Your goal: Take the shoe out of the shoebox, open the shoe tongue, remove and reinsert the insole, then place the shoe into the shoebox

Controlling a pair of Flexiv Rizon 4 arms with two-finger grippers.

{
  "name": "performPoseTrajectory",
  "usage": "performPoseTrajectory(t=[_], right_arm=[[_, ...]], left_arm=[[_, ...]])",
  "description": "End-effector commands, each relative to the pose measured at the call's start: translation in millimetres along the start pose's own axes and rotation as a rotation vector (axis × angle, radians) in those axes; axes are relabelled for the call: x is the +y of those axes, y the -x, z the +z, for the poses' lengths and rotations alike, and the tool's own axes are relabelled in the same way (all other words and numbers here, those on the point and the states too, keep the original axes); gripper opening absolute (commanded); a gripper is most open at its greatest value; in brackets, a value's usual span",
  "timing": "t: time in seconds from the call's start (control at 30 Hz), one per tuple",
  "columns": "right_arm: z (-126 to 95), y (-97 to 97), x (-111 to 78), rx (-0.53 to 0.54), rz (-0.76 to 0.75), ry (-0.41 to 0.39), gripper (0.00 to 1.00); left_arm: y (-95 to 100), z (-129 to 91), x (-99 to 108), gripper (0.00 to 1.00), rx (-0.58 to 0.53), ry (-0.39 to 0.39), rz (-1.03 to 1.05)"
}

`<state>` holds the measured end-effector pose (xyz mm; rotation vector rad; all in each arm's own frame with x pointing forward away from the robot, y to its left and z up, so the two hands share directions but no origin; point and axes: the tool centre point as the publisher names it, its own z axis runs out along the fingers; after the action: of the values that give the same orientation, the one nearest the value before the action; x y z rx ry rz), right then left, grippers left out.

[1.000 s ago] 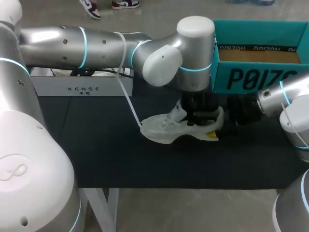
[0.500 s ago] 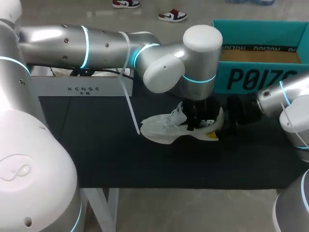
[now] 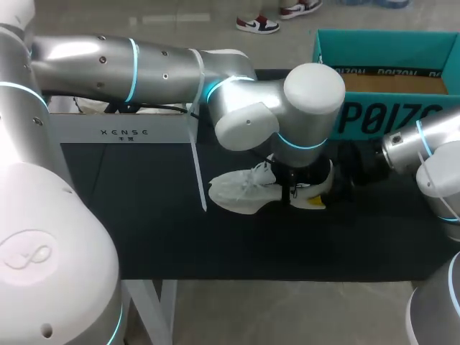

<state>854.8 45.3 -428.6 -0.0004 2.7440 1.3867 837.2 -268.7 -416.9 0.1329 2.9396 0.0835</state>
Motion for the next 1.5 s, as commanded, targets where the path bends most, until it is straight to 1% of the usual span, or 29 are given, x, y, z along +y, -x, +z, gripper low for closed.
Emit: performPoseTrajectory(t=[0.03, 0.13, 0.23, 0.3, 0.4, 0.47, 0.57, 0.7, 0.83, 0.9, 0.97, 1.07, 1.17, 1.37, 1.5], right_arm=[[2.4, 0.1, -2.1, -0.001, 0.000, -0.001, 0.00], [2.4, 0.1, -2.1, -0.001, 0.000, -0.001, 0.00], [2.4, 0.1, -2.1, -0.001, 0.000, -0.001, 0.00], [2.4, 0.1, -2.1, -0.001, 0.000, -0.001, 0.00], [2.4, 0.1, -2.1, -0.001, 0.000, -0.001, 0.00], [2.4, 0.1, -2.1, -0.001, 0.000, -0.001, 0.00], [2.4, 0.1, -2.1, -0.001, 0.000, -0.001, 0.00], [2.4, 0.1, -2.1, -0.001, 0.000, -0.001, 0.00], [2.4, 0.1, -2.1, -0.001, 0.000, -0.001, 0.00], [2.4, 0.1, -2.1, -0.001, 0.000, -0.001, 0.00], [2.4, 0.1, -2.1, -0.001, 0.000, -0.001, 0.00], [2.4, 0.1, -2.1, -0.001, 0.000, -0.001, 0.00], [2.4, 0.1, -2.1, -0.001, 0.000, -0.001, 0.00], [2.4, 0.1, -2.1, -0.001, 0.000, -0.001, 0.00], [2.4, 0.1, -2.1, -0.001, 0.000, -0.001, 0.00]], left_arm=[[0.9, 19.6, -3.1, 0.00, 0.020, -0.003, -0.010], [1.7, 18.2, -0.4, 0.00, 0.023, 0.014, -0.044], [4.1, 1.7, 7.8, 0.00, -0.002, 0.020, -0.090], [6.5, -10.4, 15.5, 0.00, -0.018, 0.008, -0.108], [10.2, -25.7, 26.6, 0.00, -0.012, -0.011, -0.132], [10.9, -33.4, 31.5, 0.00, 0.010, -0.003, -0.154], [10.1, -42.3, 39.0, 0.00, 0.073, -0.051, -0.191], [8.3, -49.6, 45.4, 0.00, 0.100, -0.105, -0.219], [12.2, -56.8, 50.1, 0.00, 0.136, -0.171, -0.239], [14.6, -59.4, 51.0, 0.00, 0.155, -0.197, -0.246], [16.2, -61.5, 52.1, 0.00, 0.154, -0.201, -0.250], [16.8, -65.4, 52.9, 0.00, 0.185, -0.254, -0.256], [13.1, -75.4, 47.8, 0.00, 0.203, -0.312, -0.233], [17.2, -92.0, 41.6, 0.00, 0.247, -0.423, -0.232], [21.7, -99.5, 30.1, 0.00, 0.238, -0.438, -0.205]])
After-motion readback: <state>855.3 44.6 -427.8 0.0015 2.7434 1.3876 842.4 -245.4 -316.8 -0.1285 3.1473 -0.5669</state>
